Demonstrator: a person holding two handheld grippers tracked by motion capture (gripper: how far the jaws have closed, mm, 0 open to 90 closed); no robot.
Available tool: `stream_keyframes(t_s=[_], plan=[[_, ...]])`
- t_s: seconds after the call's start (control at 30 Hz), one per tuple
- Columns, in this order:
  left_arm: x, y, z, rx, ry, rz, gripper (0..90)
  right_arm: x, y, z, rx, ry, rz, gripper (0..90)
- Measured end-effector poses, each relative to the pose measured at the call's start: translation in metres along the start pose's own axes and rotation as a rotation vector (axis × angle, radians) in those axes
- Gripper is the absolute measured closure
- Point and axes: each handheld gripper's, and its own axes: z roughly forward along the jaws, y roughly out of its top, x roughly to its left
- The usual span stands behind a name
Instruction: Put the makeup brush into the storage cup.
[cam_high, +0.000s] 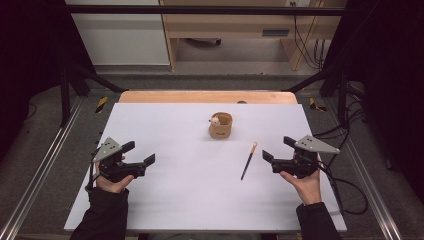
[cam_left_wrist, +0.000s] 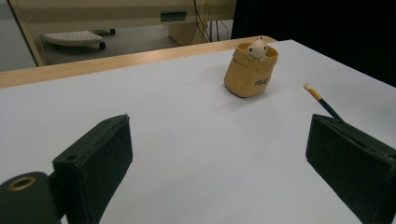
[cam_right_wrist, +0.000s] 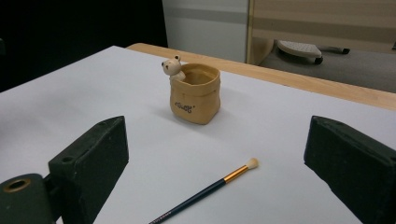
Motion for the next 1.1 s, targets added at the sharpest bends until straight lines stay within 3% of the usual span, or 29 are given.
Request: stream_keyframes(t_s=[0.23, 0.43, 0.57, 0.8, 1.1], plan=[[-0.001, -0.001, 0.002, 0.007, -0.002, 0.001, 6.8, 0.008, 0.007, 0.011, 0.022, -0.008, -0.014, 7.9], [-0.001, -0.002, 0.003, 0.011, -0.004, 0.0, 6.9, 0.014, 0.008, 0.033, 0.075, -0.024, -0.017, 9.7], [0.0, -0.003, 0.004, 0.014, -0.006, 0.001, 6.9, 0.016, 0.001, 0.049, 0.143, -0.041, -0.021, 10.3], [-0.001, -0.004, 0.006, 0.023, -0.008, 0.007, 6.8, 0.017, -0.007, 0.064, 0.194, -0.054, -0.032, 11.6], [-0.001, -0.005, 0.007, 0.031, -0.006, 0.024, 6.8, 0.018, -0.026, 0.09, 0.299, -0.084, -0.031, 13.9]])
